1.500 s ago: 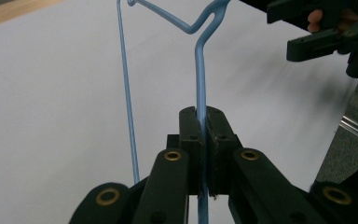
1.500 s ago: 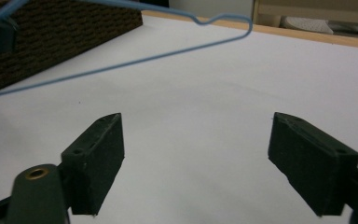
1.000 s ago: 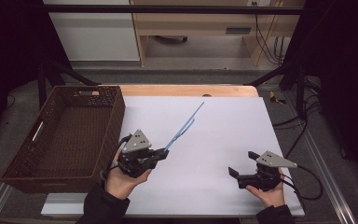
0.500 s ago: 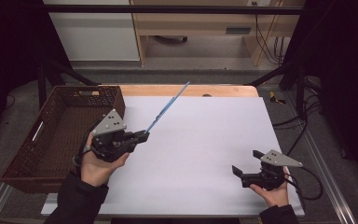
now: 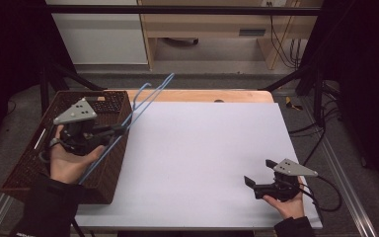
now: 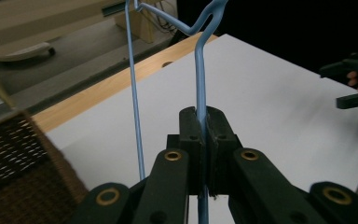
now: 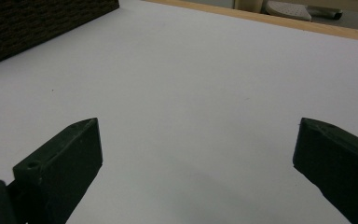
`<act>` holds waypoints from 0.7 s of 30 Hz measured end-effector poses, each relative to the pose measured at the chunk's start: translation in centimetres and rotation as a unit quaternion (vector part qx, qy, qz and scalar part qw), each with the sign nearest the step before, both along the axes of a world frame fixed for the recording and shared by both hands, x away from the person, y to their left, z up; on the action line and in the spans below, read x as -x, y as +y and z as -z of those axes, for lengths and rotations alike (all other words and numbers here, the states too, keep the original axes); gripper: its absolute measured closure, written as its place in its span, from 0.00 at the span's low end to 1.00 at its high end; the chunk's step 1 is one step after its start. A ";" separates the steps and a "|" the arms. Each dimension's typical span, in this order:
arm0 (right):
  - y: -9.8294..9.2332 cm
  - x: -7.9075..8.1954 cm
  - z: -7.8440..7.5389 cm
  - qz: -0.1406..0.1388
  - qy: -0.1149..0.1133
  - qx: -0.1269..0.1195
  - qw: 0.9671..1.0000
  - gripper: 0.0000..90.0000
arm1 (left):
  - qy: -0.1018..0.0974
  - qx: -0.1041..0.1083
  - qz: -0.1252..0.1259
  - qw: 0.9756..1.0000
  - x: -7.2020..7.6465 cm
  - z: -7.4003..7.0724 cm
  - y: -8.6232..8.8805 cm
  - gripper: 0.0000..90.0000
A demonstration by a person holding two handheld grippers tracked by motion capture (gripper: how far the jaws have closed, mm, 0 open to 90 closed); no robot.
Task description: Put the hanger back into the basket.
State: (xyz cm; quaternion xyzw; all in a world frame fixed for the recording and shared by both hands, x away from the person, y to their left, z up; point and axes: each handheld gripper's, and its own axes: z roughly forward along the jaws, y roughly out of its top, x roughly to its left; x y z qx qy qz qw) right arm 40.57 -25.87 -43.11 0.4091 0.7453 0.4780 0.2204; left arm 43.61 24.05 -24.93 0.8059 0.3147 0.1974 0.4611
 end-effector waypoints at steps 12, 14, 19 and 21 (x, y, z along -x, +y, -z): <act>0.1 -0.1 0.1 -0.001 0.001 0.001 1.000 0.02 | -0.002 -0.016 -0.050 0.999 -1.2 -0.9 6.4 0.97; 0.1 -0.1 0.2 -0.003 0.003 0.001 1.000 0.02 | 0.001 -0.012 -0.056 0.998 -1.5 -0.7 7.5 0.97; 0.2 -0.1 0.2 -0.003 0.003 0.001 1.000 0.02 | 0.007 -0.012 -0.070 0.997 -1.9 0.0 9.4 0.97; 0.3 -0.2 0.2 -0.004 0.003 0.000 1.000 0.03 | 0.013 -0.014 -0.078 0.997 -2.2 0.6 10.6 0.97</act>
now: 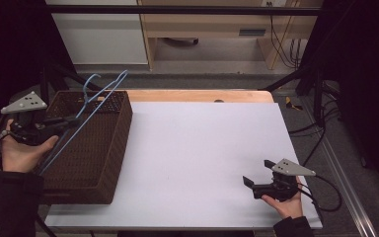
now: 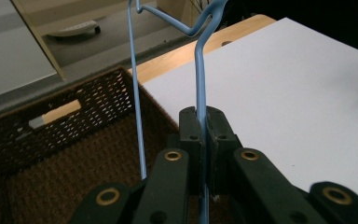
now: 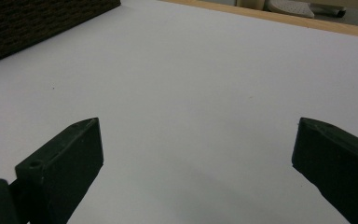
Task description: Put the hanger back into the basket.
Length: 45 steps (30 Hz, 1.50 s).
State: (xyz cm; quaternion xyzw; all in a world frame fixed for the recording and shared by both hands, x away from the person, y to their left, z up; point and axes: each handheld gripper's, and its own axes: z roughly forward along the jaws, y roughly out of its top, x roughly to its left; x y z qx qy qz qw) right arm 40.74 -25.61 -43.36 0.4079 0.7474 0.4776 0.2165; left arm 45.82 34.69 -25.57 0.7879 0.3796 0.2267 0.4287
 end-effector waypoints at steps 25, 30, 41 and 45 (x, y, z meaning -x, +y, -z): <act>0.2 -0.1 0.1 0.001 0.005 0.002 1.000 0.03 | 0.055 -0.014 -0.008 0.998 -1.4 5.7 5.1 0.97; 0.2 -0.1 0.2 0.000 0.004 0.006 1.000 0.03 | 0.078 -0.031 0.008 0.996 -1.6 7.2 4.8 0.97; 0.3 -0.1 0.3 -0.001 0.005 0.006 1.000 0.03 | 0.060 -0.049 0.003 0.997 -2.8 7.5 3.8 0.97; 0.3 -0.1 0.3 -0.004 0.006 0.007 1.000 0.03 | 0.067 -0.059 0.001 0.996 -3.7 8.1 3.6 0.97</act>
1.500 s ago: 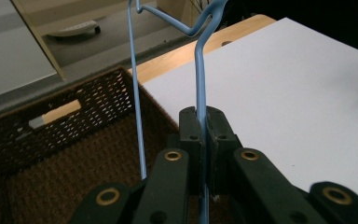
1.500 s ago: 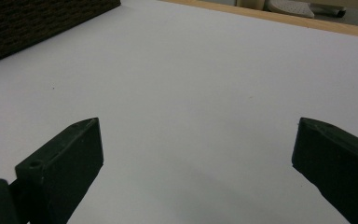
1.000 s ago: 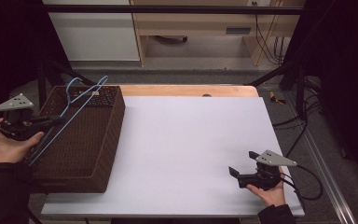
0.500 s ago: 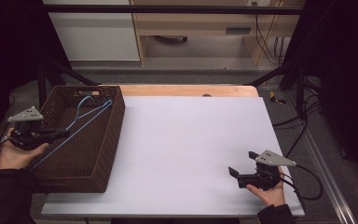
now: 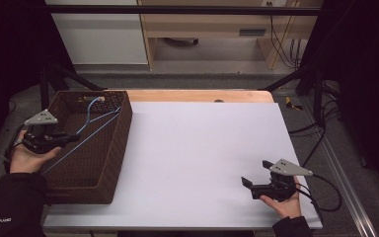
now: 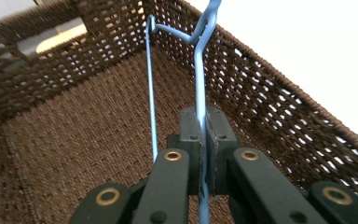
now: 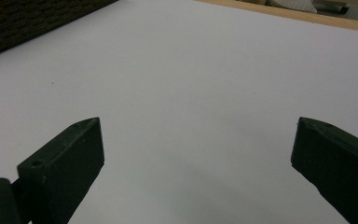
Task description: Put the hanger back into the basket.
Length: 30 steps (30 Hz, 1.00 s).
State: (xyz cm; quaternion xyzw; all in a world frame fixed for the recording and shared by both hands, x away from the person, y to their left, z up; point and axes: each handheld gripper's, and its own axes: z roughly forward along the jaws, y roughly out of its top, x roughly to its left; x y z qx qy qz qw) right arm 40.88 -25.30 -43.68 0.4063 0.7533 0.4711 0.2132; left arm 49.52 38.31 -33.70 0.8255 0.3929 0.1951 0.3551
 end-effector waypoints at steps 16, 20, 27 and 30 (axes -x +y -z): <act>0.1 0.0 0.0 -0.001 0.002 -0.001 1.000 0.04 | 0.048 -0.045 -0.046 0.997 -0.3 3.2 0.5 0.87; 0.1 0.0 0.0 0.000 0.000 -0.001 1.000 0.04 | 0.042 -0.037 -0.038 0.998 0.7 2.5 0.3 0.76; 0.0 0.1 -0.1 0.001 -0.001 -0.007 1.000 0.04 | -0.017 0.017 -0.046 0.999 2.9 0.6 -0.2 0.58; -0.1 0.1 -0.1 -0.001 -0.002 -0.008 1.000 0.03 | -0.050 0.046 -0.037 0.997 4.0 0.0 -1.2 0.48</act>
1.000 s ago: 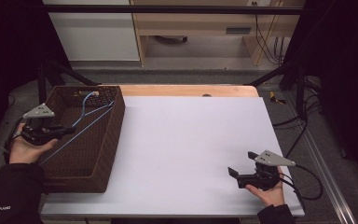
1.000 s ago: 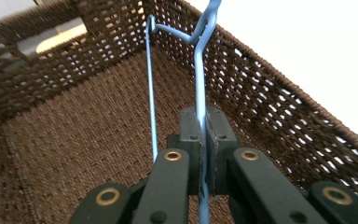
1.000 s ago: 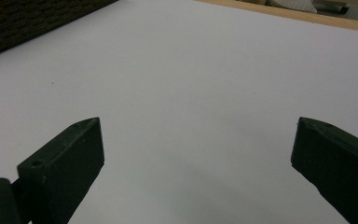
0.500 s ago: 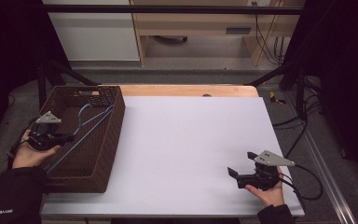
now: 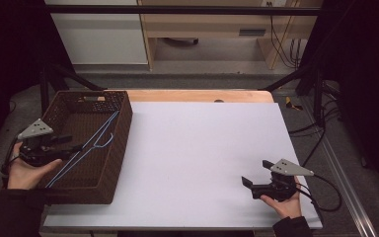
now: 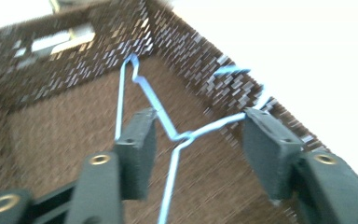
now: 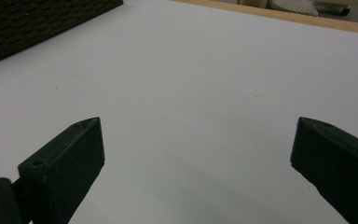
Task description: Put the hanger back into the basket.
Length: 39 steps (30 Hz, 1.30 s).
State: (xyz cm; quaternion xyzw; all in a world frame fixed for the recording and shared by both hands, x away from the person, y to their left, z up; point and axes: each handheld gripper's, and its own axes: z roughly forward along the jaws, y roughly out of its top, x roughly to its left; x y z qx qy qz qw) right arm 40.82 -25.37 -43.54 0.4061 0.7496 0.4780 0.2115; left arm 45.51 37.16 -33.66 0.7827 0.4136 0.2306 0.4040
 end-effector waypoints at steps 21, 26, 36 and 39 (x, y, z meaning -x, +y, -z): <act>-0.4 0.0 -0.5 0.006 -0.006 -0.017 1.000 0.02 | -0.087 0.095 0.044 0.991 5.2 -0.7 -9.1 0.15; -0.5 0.1 -0.6 0.006 -0.009 -0.018 1.000 0.02 | -0.080 0.098 0.059 0.990 6.4 0.6 -12.0 0.11; -0.7 0.2 -0.6 0.006 -0.010 -0.017 1.000 0.02 | -0.057 0.084 0.089 0.991 7.3 4.0 -15.6 0.11; -0.7 0.2 -0.6 0.006 -0.010 -0.016 1.000 0.02 | -0.052 0.078 0.093 0.991 7.3 4.8 -16.0 0.11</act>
